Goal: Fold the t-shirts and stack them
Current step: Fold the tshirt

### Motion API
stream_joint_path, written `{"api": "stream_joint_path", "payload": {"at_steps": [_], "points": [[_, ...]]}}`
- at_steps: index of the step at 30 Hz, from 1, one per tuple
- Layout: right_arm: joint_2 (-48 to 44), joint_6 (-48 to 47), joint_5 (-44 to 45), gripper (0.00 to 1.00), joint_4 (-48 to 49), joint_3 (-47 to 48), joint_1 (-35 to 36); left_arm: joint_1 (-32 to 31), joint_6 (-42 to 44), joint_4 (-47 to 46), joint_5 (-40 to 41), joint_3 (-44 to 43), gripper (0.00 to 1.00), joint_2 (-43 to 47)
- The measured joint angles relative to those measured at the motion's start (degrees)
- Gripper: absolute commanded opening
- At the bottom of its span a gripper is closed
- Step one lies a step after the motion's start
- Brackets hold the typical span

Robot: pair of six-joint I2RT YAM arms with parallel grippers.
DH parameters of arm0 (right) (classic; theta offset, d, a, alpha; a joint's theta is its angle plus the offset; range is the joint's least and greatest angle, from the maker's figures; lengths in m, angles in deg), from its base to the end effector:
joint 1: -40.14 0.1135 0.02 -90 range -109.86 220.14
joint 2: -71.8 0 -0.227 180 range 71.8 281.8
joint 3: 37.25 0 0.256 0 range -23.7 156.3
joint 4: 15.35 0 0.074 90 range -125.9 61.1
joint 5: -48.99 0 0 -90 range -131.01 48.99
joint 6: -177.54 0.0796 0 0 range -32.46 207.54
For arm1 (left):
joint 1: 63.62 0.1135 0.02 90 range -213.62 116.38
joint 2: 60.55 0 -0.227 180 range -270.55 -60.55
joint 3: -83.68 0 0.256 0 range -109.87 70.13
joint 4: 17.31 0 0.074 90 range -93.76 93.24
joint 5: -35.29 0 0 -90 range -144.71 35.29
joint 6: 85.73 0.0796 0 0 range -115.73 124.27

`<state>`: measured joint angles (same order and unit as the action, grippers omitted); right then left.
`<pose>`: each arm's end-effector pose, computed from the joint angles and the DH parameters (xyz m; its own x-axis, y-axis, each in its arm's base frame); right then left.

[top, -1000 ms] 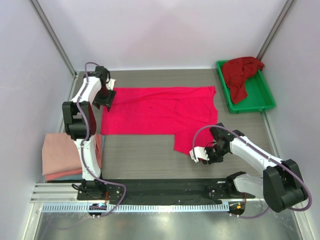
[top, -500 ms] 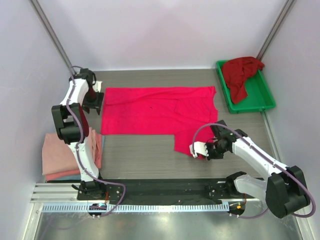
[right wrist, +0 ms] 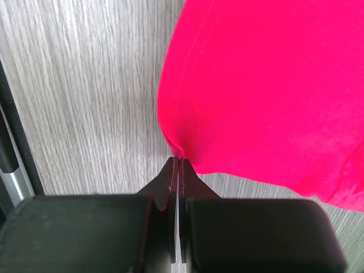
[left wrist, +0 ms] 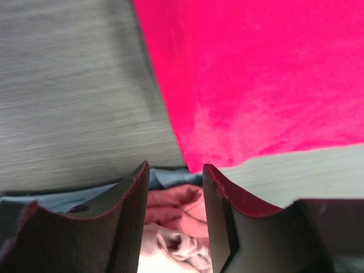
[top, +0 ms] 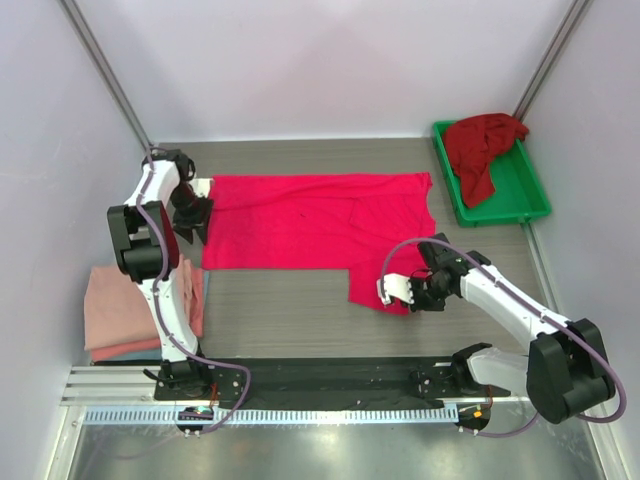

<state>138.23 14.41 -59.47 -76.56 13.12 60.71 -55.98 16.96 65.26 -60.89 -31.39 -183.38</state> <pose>0.1861 0.0967 0.1049 0.1164 -0.9258 -0.3595 -0.9896 -0.0774 -0.1212 0.3935 0.0441 0.1165 -0.9961 0.0867 -0.0180 0.0882 0.9904 -0.1063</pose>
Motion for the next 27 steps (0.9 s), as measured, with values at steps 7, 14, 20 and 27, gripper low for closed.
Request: {"api": "stream_joint_path", "payload": {"at_steps": [7, 14, 20, 27], "points": [[2.0, 0.0, 0.2, 0.01, 0.7, 0.7, 0.0, 0.0, 0.2, 2.6, -3.2, 2.7, 0.44, 0.0], [3.0, 0.0, 0.3, 0.01, 1.4, 1.3, 0.0, 0.0, 0.3, 3.3, -4.1, 5.3, 0.42, -1.4], [3.1, 0.3, 0.3, 0.01, 1.4, 1.3, 0.0, 0.0, 0.3, 3.2, -4.0, 5.4, 0.41, -2.6], [3.1, 1.1, 0.3, 0.01, 1.5, 1.3, 0.0, 0.0, 0.3, 3.3, -3.8, 6.4, 0.38, -3.2]]}}
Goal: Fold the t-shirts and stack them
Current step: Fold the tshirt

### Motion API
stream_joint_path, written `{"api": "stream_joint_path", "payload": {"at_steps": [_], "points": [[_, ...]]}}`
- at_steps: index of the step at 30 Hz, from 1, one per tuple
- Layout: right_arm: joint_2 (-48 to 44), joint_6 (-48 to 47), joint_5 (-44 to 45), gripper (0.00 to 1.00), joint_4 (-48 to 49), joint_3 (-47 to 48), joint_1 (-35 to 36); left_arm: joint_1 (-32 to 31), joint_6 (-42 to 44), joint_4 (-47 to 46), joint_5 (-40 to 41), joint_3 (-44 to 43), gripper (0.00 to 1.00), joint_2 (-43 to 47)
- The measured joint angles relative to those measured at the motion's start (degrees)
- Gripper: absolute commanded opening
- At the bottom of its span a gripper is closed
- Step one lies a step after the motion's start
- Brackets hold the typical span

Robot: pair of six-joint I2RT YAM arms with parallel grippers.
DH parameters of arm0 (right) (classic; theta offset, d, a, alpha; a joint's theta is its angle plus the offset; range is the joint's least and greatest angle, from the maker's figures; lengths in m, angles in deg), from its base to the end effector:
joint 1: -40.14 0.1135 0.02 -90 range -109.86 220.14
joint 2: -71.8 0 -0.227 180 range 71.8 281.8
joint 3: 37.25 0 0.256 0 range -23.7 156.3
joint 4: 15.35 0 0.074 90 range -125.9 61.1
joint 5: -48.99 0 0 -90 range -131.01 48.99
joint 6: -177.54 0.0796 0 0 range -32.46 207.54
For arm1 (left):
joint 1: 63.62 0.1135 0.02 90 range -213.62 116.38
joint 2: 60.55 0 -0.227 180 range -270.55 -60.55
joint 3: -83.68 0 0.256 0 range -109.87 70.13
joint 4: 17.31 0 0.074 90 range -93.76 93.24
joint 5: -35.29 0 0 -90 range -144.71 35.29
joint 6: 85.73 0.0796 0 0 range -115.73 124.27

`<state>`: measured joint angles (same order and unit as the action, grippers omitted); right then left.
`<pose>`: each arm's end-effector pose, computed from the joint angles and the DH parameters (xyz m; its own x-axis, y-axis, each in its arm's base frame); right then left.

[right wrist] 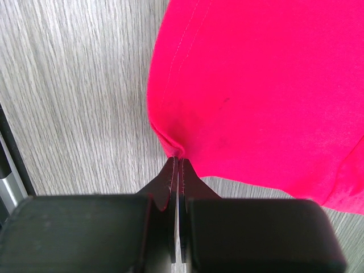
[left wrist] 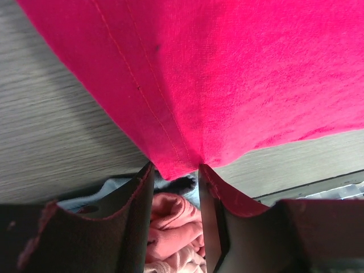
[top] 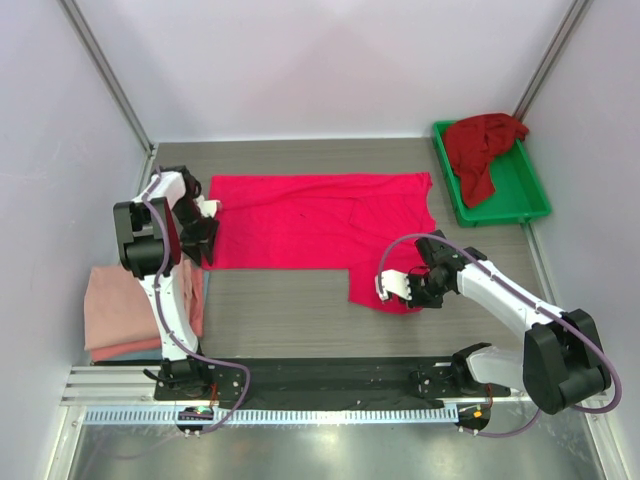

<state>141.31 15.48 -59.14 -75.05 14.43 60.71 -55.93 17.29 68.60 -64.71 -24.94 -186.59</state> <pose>0.1940 0.0993 0.1016 0.0959 -0.9297 -0.3556 -0.9919 -0.0596 -0.1118 0.3613 0.0348 0.0721 -0.9781 0.0918 0.1866 0.0502 0.9750 -0.2166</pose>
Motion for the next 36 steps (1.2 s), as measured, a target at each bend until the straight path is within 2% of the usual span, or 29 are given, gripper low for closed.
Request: {"api": "stream_joint_path", "payload": {"at_steps": [13, 16, 20, 27, 36], "points": [[0.0, 0.9, 0.0, 0.01, 0.9, 0.0, 0.0, 0.0, 1.1, 0.7, 0.3, 0.5, 0.27, -0.1], [0.0, 1.5, 0.0, 0.01, 1.2, 0.0, 0.0, 0.0, 1.2, 0.9, 0.3, 0.6, 0.21, -0.3], [0.0, 2.0, 0.1, 0.01, 1.4, 0.0, 0.0, -0.1, 1.5, 1.2, 0.0, 0.6, 0.00, -0.6], [-1.6, 6.1, 1.0, 0.02, 2.0, 1.0, -1.4, -0.1, 2.4, 2.0, -0.3, -0.7, 0.00, -0.7], [-1.2, 12.1, 1.8, 0.01, 5.0, 14.8, -9.6, -0.2, 3.3, 3.4, -1.2, -11.1, 0.00, -0.7]]}}
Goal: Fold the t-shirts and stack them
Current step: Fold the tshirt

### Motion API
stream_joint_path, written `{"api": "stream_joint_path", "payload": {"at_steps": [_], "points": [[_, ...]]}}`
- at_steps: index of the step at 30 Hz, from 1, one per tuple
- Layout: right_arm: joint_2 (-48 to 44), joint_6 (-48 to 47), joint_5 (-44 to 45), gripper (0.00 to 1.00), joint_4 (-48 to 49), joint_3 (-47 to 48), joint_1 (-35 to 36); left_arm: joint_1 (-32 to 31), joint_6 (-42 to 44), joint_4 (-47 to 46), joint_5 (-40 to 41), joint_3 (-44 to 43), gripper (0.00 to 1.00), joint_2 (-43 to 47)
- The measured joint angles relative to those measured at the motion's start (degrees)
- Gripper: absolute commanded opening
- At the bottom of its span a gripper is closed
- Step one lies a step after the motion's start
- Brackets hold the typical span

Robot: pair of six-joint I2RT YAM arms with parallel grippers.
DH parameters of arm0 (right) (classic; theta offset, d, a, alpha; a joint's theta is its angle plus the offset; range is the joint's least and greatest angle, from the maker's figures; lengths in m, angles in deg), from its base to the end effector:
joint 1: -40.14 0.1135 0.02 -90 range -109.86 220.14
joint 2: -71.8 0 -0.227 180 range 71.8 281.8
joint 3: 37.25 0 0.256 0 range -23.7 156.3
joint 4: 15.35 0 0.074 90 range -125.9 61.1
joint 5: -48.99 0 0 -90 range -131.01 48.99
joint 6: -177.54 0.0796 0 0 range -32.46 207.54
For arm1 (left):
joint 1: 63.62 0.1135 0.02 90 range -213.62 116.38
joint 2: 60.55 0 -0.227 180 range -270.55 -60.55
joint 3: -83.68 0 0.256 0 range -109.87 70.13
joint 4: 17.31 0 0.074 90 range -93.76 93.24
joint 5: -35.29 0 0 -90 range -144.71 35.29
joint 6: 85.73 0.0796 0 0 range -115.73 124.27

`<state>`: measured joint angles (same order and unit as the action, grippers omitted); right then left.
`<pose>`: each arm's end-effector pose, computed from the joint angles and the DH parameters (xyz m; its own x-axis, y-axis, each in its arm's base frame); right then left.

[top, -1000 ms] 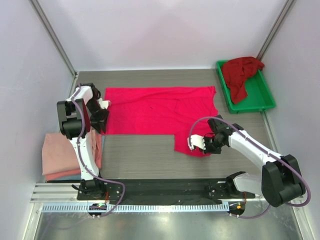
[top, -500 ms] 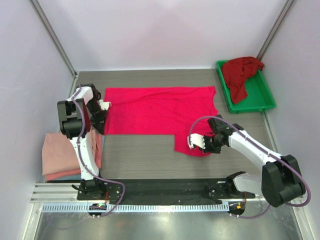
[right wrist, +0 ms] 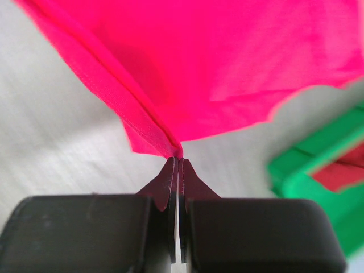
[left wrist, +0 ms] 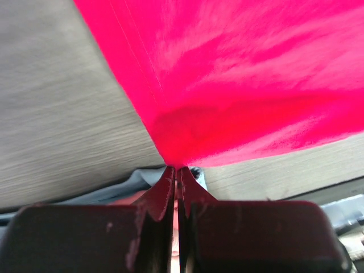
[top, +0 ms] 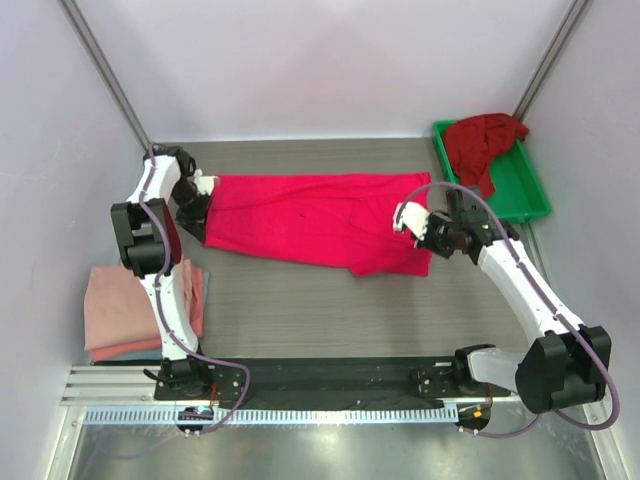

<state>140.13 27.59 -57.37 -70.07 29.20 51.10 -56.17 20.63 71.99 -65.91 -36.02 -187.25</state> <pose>0.2655 0.0743 0.1905 -0.1208 -0.8694 -0.4792 -0.8770 0.3196 -0.3587 0.3918 0.0356 0.1131 -0.9874 0.1495 0.0509 0.1353 0.9669 -0.2162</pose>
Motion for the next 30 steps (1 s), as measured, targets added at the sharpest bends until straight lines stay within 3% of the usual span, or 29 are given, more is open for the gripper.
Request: {"api": "stream_joint_path", "payload": {"at_steps": [10, 16, 23, 30], "points": [[6.4, 2.1, 0.2, 0.01, 3.7, 11.6, -3.6, -1.8, 1.3, 0.5, -0.5, -10.5, 0.00, -0.4], [11.2, 3.5, 0.8, 0.01, 7.7, 15.6, -4.5, -2.2, 2.1, 1.0, -0.3, -17.6, 0.00, -5.0], [22.2, 7.3, 3.1, 0.01, 12.5, 25.0, -4.7, -2.2, 2.1, 0.9, -0.2, -26.4, 0.00, -11.4], [31.9, 9.9, 5.0, 0.01, 15.3, 33.1, -4.8, -2.3, 1.9, 1.0, 0.1, -29.2, 0.00, -13.4]]}}
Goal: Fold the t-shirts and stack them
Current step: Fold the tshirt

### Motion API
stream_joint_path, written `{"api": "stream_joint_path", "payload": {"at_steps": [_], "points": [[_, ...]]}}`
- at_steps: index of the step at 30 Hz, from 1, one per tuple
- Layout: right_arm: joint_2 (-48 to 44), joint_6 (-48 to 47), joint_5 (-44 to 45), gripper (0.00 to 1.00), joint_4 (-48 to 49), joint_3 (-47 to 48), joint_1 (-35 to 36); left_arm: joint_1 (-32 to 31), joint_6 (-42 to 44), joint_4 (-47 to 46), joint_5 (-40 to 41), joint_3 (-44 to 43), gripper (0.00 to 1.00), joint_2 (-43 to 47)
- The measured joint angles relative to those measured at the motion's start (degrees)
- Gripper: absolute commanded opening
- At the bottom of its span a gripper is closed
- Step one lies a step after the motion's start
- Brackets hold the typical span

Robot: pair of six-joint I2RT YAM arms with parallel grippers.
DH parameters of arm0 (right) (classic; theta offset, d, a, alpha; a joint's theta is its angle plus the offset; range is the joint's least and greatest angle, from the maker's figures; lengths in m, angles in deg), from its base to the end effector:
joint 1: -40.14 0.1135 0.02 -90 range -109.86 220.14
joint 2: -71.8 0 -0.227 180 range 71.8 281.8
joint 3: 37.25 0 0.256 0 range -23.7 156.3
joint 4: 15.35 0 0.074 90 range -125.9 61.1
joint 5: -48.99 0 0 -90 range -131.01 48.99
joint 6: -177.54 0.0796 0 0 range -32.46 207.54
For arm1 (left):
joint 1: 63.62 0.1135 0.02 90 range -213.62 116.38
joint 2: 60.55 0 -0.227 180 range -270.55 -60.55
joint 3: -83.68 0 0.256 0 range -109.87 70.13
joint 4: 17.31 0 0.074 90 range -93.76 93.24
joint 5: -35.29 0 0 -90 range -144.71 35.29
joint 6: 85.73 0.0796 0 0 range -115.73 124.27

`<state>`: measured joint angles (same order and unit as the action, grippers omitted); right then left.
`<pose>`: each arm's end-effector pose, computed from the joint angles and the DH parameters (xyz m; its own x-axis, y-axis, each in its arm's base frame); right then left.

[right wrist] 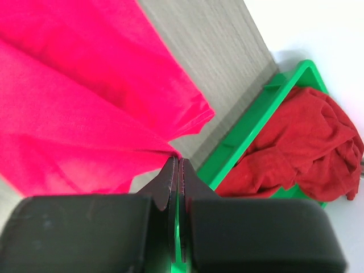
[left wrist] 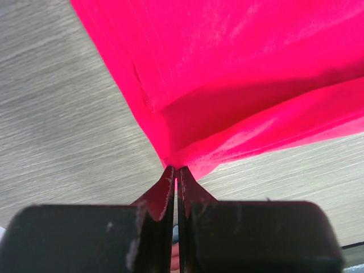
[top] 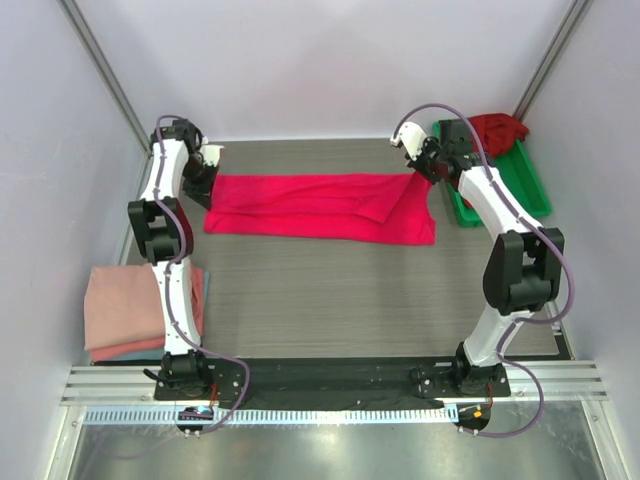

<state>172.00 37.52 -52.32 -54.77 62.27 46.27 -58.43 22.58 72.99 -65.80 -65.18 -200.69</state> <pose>0.4283 0.0617 0.2359 -0.2170 -0.7790 -0.5883 -0.6539 0.5634 -0.5050 0.4690 0.0272 0.1473 -0.9544 0.2229 -0.1988 0.2519 0.9584 -0.1346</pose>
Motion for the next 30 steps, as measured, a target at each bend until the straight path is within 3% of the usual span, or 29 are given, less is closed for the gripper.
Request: {"api": "stream_joint_path", "payload": {"at_steps": [19, 22, 24, 25, 30], "points": [[21.4, 3.6, 1.8, 0.03, 3.0, 21.8, 0.2, -0.8, -1.4, 0.2, 2.8, -5.9, 0.01, -4.4], [25.5, 4.9, 3.6, 0.19, 3.5, 25.7, 0.6, -1.5, -1.7, 0.1, 4.7, -7.1, 0.27, -5.4], [26.8, 5.7, 5.0, 0.22, 3.7, 26.6, 0.7, -1.9, -2.4, 0.0, 6.1, -7.4, 0.50, -5.9], [27.1, 6.5, 5.7, 0.27, 3.6, 26.5, 0.8, -2.1, -2.8, 0.0, 6.8, -7.4, 0.55, -6.0], [25.2, 11.2, 6.1, 0.36, 4.4, 25.2, 0.9, -2.8, -4.2, -1.0, 9.0, -7.8, 0.59, -5.7]]}}
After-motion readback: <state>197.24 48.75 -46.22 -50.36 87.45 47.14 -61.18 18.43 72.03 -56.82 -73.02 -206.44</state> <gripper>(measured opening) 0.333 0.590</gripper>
